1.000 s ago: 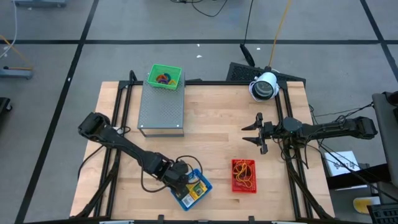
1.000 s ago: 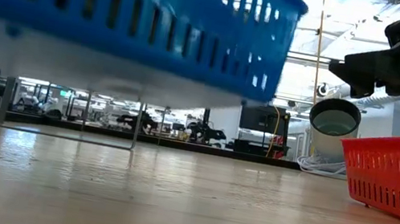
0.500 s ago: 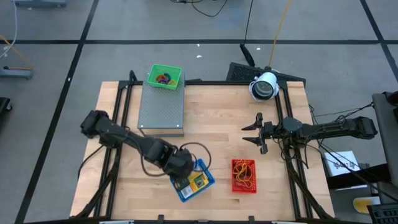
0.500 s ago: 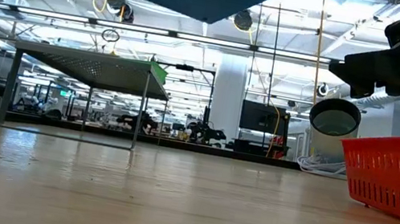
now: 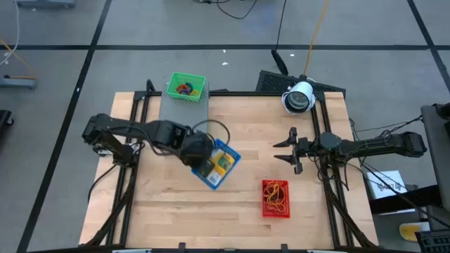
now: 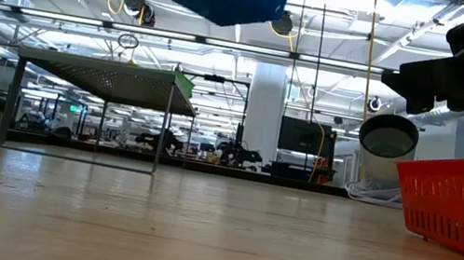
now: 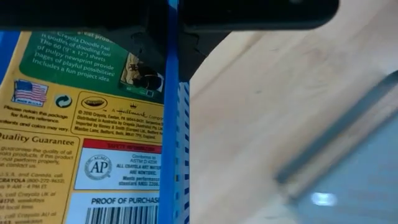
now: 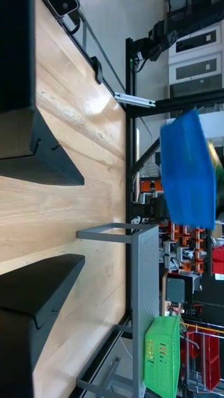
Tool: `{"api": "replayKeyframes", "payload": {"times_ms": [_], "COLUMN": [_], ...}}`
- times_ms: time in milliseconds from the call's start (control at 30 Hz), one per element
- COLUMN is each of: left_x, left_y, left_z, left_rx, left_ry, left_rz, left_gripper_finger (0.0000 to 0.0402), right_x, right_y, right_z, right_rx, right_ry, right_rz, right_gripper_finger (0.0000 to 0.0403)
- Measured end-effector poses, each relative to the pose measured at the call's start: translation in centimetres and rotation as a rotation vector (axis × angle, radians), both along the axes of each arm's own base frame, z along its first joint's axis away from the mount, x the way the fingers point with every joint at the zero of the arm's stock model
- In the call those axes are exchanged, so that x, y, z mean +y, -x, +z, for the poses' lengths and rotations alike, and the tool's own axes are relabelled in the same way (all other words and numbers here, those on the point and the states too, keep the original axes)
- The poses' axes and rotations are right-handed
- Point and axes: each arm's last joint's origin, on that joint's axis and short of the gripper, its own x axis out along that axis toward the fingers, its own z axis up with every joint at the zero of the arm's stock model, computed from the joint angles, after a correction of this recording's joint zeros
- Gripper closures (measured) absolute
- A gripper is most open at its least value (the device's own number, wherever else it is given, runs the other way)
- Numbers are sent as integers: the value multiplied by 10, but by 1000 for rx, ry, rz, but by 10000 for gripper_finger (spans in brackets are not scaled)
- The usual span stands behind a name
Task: Pick & Place Office Desk Supplies
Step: Put the blue bin on the shelf with crayons
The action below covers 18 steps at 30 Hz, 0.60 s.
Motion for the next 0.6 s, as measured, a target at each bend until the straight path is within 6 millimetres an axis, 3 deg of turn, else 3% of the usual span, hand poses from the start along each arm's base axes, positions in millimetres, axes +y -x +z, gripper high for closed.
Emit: {"api": "replayKeyframes", "payload": {"times_ms": [300,600], "left_x": [39,74], "left_y": [20,54], "left_z": [12,29], "left_rx": [56,102], "left_ry": [-14,-22], "left_rz": [235,378], "left_gripper_finger": [397,398], "right_x": [0,0], "right_y": [0,0], "right_z": [0,0], "right_rx": [0,0], "right_ry": [0,0], "right_rz": [0,0], "right_gripper_finger": [222,222]}}
